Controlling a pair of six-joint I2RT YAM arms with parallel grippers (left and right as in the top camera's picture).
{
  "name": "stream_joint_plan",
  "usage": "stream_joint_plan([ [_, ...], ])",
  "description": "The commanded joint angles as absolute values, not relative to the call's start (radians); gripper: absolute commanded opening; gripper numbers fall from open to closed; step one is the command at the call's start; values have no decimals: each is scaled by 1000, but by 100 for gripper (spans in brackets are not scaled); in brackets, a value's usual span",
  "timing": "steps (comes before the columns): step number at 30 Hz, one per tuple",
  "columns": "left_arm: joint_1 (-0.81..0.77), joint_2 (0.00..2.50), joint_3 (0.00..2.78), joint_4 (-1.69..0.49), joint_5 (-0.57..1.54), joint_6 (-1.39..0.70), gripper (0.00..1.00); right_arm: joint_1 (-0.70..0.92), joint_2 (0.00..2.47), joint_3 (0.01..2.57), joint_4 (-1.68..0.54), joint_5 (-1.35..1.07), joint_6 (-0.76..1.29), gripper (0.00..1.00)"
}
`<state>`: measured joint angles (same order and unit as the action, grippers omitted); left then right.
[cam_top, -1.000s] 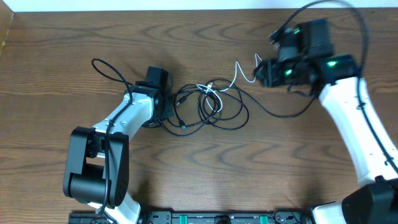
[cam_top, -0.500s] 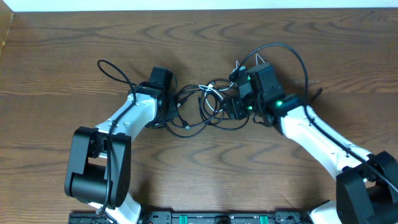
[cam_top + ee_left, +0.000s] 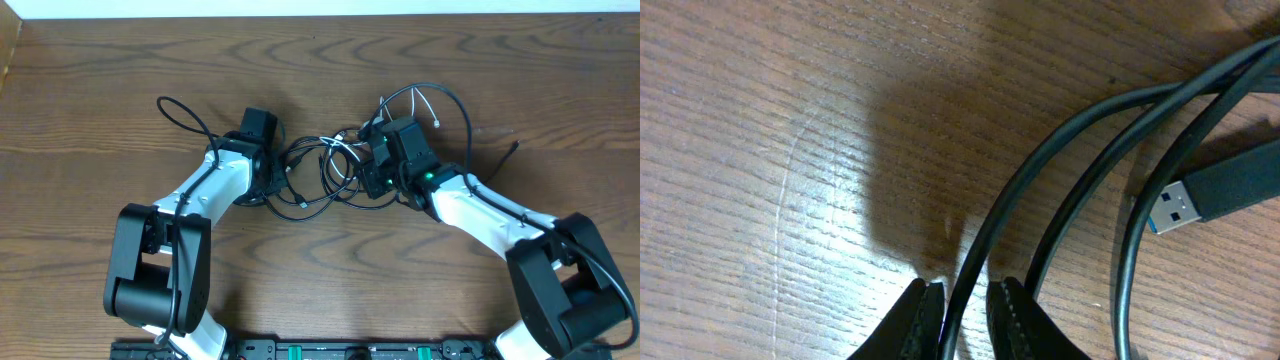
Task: Untangle cables
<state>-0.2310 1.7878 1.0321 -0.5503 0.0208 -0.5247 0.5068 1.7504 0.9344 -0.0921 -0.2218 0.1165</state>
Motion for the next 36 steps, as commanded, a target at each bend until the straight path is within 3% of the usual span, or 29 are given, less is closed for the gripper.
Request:
stream_joint_plan([
  [1,-233,1792,1049,-553,19,-529,24,513,1754,929,-87,-284,115,15],
  [3,-233,1792,1049,-553,19,-529,26,512,1754,929,-86,-292,120,1],
  [7,-233,1792,1049,-553,19,-529,40,507,1730,933,-99,-399,126,1],
  [8,-233,1792,1049,-553,19,-529,49,503,1715,937,-104,-433,127,1],
  [9,-233,1792,1049,-553,19,-529,70,498,1695,943,-112,-467,128,1],
  [10,-233,1792,1049,-553,19,-529,98,491,1670,952,-130,-492,136,1],
  [24,-233,1792,1049,-553,19,-529,99,427,1285,1050,-484,-720,161,1],
  [29,-233,1792,1049,-553,19,-529,99,459,1342,999,-559,-549,191,1],
  [36,-233,1792,1049,-553,18,-529,99,502,1491,962,-499,-563,274,1],
])
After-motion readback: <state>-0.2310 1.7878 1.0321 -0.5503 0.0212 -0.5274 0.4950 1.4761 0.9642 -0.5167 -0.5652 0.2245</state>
